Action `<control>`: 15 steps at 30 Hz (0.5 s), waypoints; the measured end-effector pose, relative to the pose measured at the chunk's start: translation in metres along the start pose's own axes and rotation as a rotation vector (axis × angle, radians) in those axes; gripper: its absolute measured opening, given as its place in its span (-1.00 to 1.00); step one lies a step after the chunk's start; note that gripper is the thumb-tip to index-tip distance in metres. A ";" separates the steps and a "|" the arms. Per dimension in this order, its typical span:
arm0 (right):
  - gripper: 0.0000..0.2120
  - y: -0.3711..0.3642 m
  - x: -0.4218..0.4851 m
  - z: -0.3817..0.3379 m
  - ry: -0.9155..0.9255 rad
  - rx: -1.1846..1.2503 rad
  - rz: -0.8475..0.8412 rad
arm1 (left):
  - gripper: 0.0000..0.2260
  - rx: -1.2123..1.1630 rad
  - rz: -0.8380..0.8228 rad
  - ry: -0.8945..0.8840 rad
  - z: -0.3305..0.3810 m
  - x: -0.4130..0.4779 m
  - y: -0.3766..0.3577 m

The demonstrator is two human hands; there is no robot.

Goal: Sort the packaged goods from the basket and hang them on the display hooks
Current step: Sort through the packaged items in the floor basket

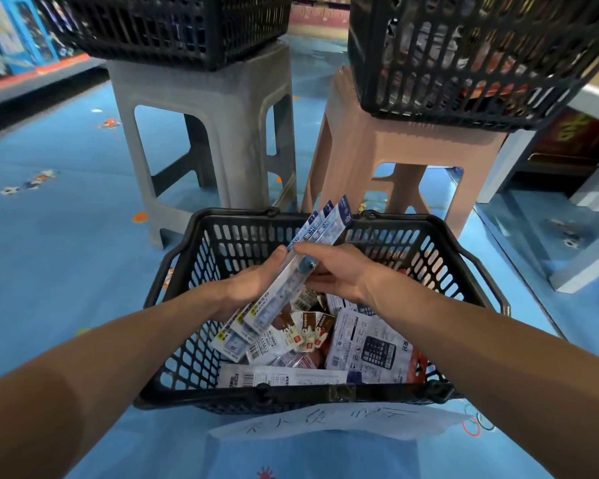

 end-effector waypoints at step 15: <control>-0.49 0.010 0.007 -0.002 0.039 0.018 0.099 | -0.54 0.211 -0.032 -0.005 0.003 0.003 -0.006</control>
Point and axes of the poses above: each hand's wrist, its own x-axis towards the middle knuckle, its own y-axis out of the back of the hand, z = x × y, the point moved 9 cm from there along x, towards the middle knuckle, and after that the axes turned 12 degrees about x, right-handed, at the moved point
